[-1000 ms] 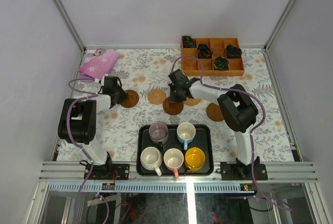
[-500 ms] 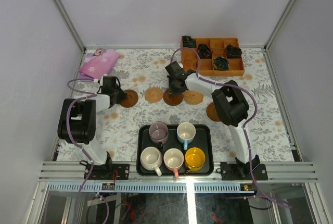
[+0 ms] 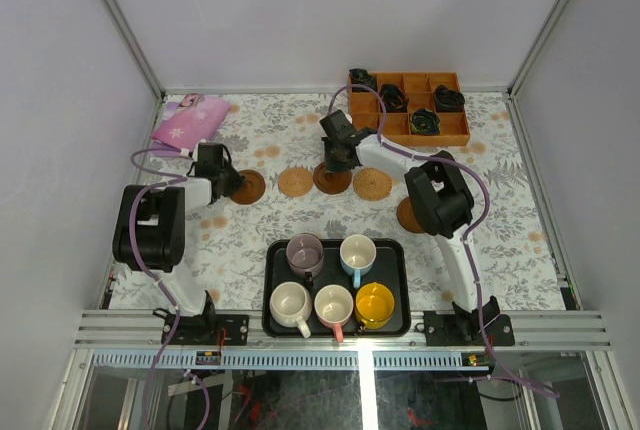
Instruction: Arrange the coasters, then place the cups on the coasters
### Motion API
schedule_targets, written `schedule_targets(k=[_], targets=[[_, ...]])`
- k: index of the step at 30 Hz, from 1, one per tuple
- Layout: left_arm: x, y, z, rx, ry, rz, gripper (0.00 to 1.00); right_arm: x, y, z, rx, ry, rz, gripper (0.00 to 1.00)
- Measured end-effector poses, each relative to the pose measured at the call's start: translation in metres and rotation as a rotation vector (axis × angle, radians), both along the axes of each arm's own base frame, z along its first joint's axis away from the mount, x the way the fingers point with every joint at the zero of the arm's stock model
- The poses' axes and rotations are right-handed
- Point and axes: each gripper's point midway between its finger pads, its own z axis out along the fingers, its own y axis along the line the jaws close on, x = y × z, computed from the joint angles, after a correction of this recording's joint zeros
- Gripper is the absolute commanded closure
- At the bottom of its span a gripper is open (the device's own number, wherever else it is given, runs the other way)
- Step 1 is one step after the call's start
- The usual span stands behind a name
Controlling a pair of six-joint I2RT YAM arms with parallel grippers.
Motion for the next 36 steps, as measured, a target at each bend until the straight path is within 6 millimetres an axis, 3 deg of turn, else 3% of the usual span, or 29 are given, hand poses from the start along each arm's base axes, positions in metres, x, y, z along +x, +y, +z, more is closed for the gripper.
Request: schedule_targets(k=[19, 36], targets=[[0.014, -0.010, 0.001, -0.044, -0.018, -0.040, 1.00, -0.018, 0.015, -0.001, 0.024, -0.020, 0.048, 1.00], [0.023, -0.035, 0.001, -0.063, -0.049, -0.106, 1.00, -0.040, 0.020, -0.003, 0.034, -0.009, 0.057, 1.00]])
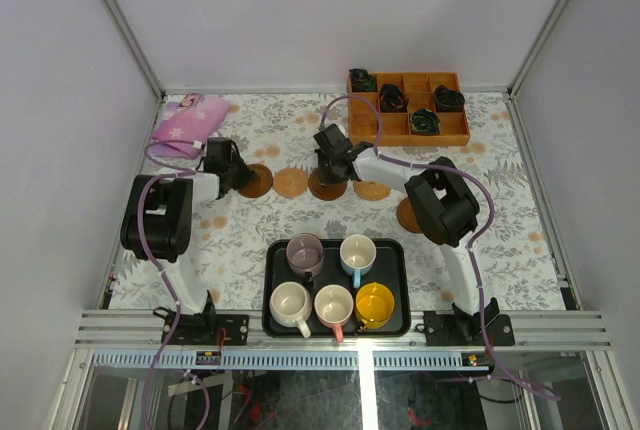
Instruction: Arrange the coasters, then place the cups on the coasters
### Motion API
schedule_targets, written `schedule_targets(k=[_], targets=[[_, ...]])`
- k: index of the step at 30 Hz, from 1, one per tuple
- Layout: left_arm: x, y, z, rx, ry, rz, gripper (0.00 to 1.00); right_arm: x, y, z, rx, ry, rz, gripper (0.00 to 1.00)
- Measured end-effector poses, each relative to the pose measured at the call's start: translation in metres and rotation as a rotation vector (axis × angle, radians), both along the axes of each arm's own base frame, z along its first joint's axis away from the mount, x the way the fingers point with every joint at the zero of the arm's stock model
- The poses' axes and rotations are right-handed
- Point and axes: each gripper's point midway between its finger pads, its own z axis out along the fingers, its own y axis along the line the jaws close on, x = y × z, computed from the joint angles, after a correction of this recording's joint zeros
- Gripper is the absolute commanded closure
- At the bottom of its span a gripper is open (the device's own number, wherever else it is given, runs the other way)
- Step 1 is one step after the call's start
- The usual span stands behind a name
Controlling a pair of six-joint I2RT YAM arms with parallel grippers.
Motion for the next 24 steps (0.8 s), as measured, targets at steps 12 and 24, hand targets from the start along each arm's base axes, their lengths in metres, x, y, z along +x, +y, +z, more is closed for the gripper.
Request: schedule_targets(k=[12, 24], targets=[[-0.002, 0.000, -0.001, 0.011, -0.004, 0.007, 1.00, 0.003, -0.007, 0.000, -0.024, -0.008, -0.051, 1.00], [-0.022, 0.014, 0.000, 0.056, 0.032, 0.077, 1.00, 0.000, -0.029, 0.000, -0.065, -0.006, -0.109, 1.00]])
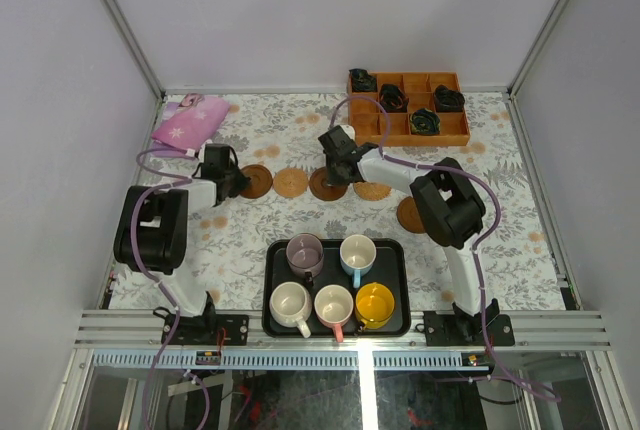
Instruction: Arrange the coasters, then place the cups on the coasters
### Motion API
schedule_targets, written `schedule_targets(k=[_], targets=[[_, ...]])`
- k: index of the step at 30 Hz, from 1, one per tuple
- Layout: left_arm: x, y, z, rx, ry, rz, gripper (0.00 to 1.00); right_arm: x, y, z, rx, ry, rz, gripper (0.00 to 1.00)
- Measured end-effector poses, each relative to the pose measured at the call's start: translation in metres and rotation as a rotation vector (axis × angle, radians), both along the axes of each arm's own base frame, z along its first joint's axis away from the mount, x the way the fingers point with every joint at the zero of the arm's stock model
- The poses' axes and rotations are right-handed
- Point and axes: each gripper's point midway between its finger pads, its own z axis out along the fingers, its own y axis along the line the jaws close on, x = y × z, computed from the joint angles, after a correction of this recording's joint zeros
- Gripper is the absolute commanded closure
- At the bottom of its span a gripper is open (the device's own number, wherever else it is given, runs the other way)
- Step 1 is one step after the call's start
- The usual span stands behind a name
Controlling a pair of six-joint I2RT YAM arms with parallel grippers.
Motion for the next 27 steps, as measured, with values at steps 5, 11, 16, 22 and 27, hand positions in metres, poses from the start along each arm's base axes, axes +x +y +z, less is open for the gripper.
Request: schedule_targets(k=[5, 11, 16, 22, 27], targets=[[-0.008, 0.007, 0.001, 0.017, 0.012, 0.027, 1.00, -0.001, -0.003, 0.000, -0.004, -0.001, -0.011, 1.00], [-0.013, 0.014, -0.001, 0.019, 0.024, 0.053, 1.00, -0.003, -0.006, 0.000, -0.012, -0.001, -0.020, 1.00], [-0.016, 0.018, -0.001, 0.018, 0.026, 0.066, 1.00, -0.003, -0.006, 0.000, -0.013, -0.002, -0.020, 1.00], [-0.016, 0.018, 0.000, 0.010, 0.026, 0.068, 1.00, -0.002, -0.012, 0.003, -0.050, -0.005, -0.003, 1.00], [-0.015, 0.019, 0.009, 0.003, 0.017, 0.069, 0.98, -0.004, -0.025, 0.005, -0.113, -0.011, 0.010, 0.96]])
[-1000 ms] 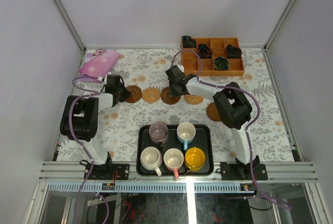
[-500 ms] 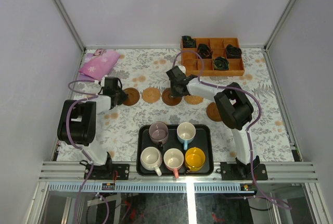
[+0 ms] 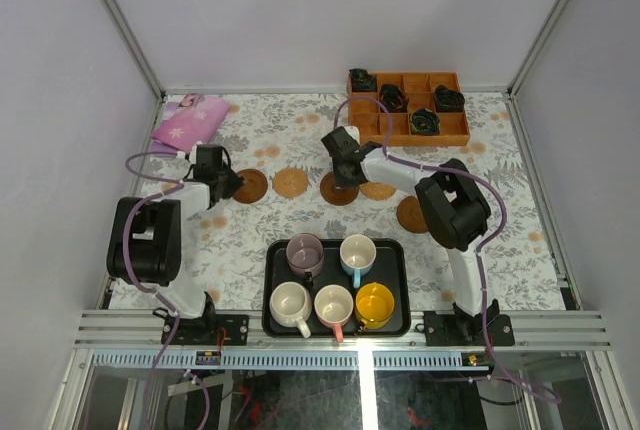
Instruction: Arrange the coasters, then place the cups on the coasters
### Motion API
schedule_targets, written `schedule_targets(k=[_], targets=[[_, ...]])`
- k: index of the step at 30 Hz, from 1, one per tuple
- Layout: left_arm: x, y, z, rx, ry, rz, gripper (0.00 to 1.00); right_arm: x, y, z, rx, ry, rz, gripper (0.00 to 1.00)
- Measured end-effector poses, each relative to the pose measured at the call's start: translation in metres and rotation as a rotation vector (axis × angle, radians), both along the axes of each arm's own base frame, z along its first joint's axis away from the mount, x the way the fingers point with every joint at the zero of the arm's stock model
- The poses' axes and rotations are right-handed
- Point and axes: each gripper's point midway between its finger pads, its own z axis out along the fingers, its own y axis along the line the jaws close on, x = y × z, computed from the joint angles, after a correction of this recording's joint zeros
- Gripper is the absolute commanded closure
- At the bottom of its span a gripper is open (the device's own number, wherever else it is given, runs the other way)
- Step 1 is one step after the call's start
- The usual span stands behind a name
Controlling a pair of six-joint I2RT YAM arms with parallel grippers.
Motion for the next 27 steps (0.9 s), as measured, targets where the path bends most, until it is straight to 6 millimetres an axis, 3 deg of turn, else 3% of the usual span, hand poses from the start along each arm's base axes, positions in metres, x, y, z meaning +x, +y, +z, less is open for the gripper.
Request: schedule_targets(k=[4, 8, 11, 14, 19, 27], targets=[[0.012, 0.000, 0.029, -0.002, -0.071, 0.001, 0.91, -0.005, -0.017, 0.009, -0.046, -0.023, -0.007, 0.87], [0.019, 0.000, 0.061, -0.004, -0.155, 0.004, 0.88, -0.011, -0.035, 0.025, -0.061, -0.058, -0.024, 0.87], [0.019, 0.000, 0.073, -0.005, -0.185, 0.004, 0.88, -0.014, -0.045, 0.031, -0.058, -0.070, -0.031, 0.89], [0.017, 0.000, 0.077, -0.006, -0.198, 0.004, 0.89, -0.015, -0.045, 0.031, -0.043, -0.065, -0.016, 0.91], [0.004, 0.001, 0.063, -0.005, -0.171, 0.004, 0.89, -0.019, -0.033, 0.027, 0.008, -0.036, 0.037, 0.97], [-0.011, 0.001, 0.056, 0.003, -0.169, -0.003, 0.89, -0.020, -0.013, 0.003, 0.053, 0.030, 0.104, 1.00]])
